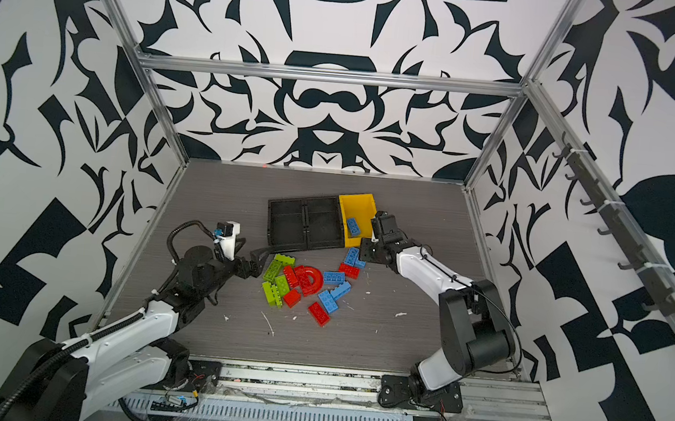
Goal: Sort the legos into containers by color
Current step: 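Lower the right gripper onto another blue brick and close on it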
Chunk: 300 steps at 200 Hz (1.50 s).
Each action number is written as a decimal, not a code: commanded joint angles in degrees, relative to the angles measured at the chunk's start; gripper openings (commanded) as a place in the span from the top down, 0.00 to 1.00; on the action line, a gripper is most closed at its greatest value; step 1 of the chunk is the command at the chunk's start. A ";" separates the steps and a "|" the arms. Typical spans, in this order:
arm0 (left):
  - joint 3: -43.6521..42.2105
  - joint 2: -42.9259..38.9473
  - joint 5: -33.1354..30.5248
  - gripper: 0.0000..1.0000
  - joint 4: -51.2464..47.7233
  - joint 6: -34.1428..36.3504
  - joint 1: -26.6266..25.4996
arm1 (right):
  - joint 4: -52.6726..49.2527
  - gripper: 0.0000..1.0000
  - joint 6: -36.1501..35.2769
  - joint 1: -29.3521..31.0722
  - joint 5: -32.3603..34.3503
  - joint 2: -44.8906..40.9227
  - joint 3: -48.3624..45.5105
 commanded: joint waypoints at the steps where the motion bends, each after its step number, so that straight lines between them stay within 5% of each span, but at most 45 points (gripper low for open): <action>1: 0.83 0.13 -0.08 0.00 0.80 -0.16 -0.06 | 2.07 0.46 0.69 0.31 0.03 0.50 -0.56; 126: 0.62 -0.46 -1.03 0.00 0.48 0.46 -0.09 | 5.23 0.47 1.58 1.08 -0.45 8.25 -0.82; 204: 0.63 -0.83 -1.14 0.00 0.34 0.59 -0.10 | 5.37 0.60 1.82 0.96 1.55 2.92 -6.06; 252: 0.69 -1.10 -1.27 0.00 0.12 0.72 -0.08 | 3.10 0.43 1.40 0.89 2.53 -0.68 -7.11; 300: 0.63 -1.01 -1.13 0.00 0.18 0.68 -0.11 | 0.02 0.49 -0.04 0.76 4.30 -4.96 -5.68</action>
